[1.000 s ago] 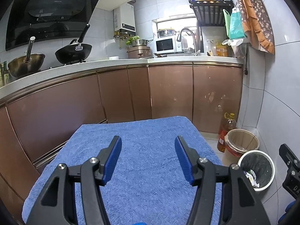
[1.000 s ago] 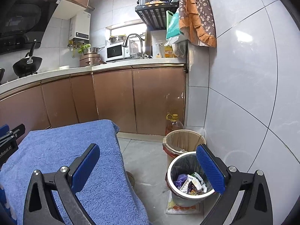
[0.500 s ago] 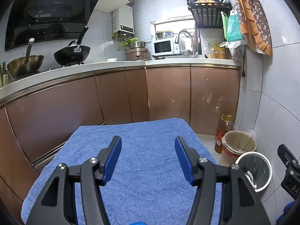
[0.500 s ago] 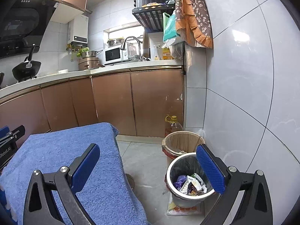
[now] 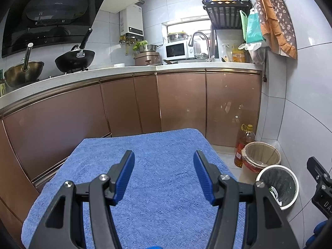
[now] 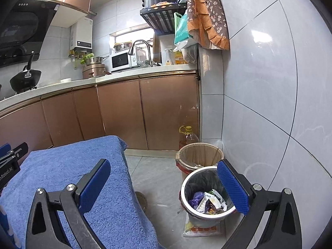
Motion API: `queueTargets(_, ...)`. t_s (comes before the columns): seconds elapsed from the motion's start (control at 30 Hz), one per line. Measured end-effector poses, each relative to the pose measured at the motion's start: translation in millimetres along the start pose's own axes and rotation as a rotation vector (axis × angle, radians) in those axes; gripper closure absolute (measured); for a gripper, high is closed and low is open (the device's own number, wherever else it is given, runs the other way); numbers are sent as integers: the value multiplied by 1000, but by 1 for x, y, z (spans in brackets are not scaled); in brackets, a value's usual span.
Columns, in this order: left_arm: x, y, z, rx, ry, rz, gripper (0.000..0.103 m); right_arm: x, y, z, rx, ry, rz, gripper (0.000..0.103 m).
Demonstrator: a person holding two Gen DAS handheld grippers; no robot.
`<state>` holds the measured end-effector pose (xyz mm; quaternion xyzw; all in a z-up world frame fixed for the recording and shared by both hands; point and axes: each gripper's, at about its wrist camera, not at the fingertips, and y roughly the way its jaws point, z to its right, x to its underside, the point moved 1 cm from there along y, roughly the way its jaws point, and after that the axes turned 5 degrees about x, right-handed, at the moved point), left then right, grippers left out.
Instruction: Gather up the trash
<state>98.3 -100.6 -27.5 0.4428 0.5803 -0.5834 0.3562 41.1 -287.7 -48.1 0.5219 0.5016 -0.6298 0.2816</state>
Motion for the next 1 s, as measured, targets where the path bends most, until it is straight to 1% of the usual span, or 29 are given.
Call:
queueTargets(0.5, 4, 4, 2, 4, 0, -13, 46, 2, -1, -1, -1, 1, 2, 0)
queueTargets(0.73, 5, 4, 4, 4, 9, -7, 46, 2, -2, 0, 0, 3, 6, 0)
queueTargets(1.0, 6, 6, 3, 9, 0, -24, 45, 2, -3, 1, 0, 4, 4, 0)
